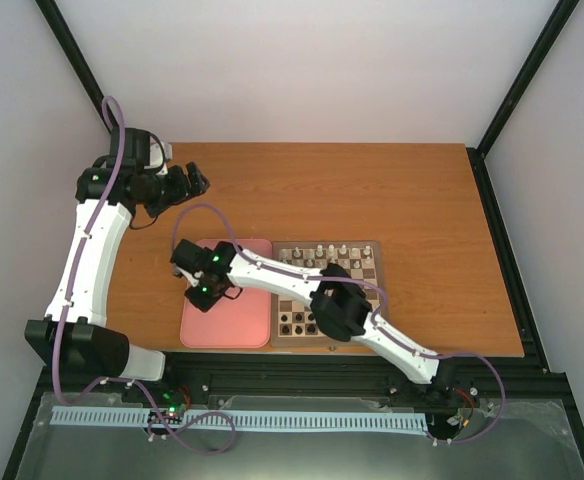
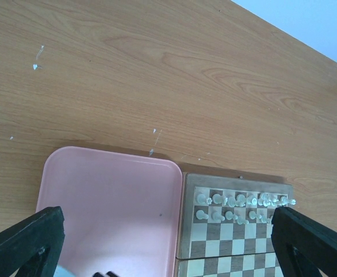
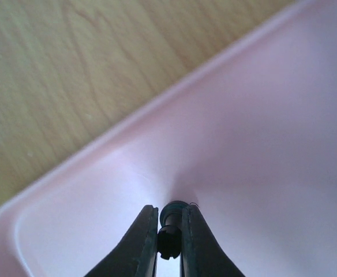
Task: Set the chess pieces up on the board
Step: Pick up the chess piece from the storage box, then place the chess piece on the chessboard.
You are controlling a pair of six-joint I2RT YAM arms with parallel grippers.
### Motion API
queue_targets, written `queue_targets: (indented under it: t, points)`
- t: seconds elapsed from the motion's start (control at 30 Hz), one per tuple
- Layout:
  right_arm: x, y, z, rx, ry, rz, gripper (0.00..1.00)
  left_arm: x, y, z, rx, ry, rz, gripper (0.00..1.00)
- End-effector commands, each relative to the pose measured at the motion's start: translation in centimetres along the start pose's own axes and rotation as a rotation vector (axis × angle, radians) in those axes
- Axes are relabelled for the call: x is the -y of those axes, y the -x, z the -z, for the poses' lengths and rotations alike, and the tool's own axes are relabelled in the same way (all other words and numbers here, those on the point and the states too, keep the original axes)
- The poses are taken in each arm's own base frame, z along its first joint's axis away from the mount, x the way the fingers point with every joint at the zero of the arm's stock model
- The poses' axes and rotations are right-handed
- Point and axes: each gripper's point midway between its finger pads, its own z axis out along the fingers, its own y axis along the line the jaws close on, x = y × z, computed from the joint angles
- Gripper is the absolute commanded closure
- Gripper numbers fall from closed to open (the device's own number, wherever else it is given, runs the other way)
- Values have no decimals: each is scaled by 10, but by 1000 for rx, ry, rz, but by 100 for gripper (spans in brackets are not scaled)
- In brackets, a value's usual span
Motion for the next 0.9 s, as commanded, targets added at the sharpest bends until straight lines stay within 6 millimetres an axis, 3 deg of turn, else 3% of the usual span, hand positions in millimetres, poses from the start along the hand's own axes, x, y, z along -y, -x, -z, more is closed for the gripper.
queue_targets:
  t: [0.0, 0.07, 0.23, 0.3, 0.37, 0.47, 0.53, 0.67, 0.77, 0.87]
  points:
    - [35, 21, 71, 112, -121, -74, 97, 6, 6, 11, 43, -15, -19, 0]
    - [50, 20, 100, 147, -163, -116, 97, 7, 6, 11, 43, -16, -19, 0]
    - [100, -27, 166, 183, -277, -282, 97, 7, 5, 7, 33, -22, -16, 0]
    - [121, -59, 187, 175, -305, -367, 97, 6, 5, 4, 27, -21, -14, 0]
    - [144, -108, 197, 134, -345, -461, 97, 5, 5, 1, 20, -16, -14, 0]
    - [163, -168, 217, 110, -385, -583, 97, 2, 3, -4, 7, -9, -10, 0]
    - [168, -207, 225, 83, -404, -660, 97, 0, 2, -9, -5, -2, -7, 0]
    - [163, -265, 235, 56, -415, -786, 97, 1, 1, -15, -20, 2, -9, 0]
    - [160, -300, 238, 34, -432, -870, 97, 1, 2, -20, -27, 9, -14, 0]
    - [158, -321, 233, 23, -429, -929, 97, 1, 1, -25, -37, 11, -13, 0]
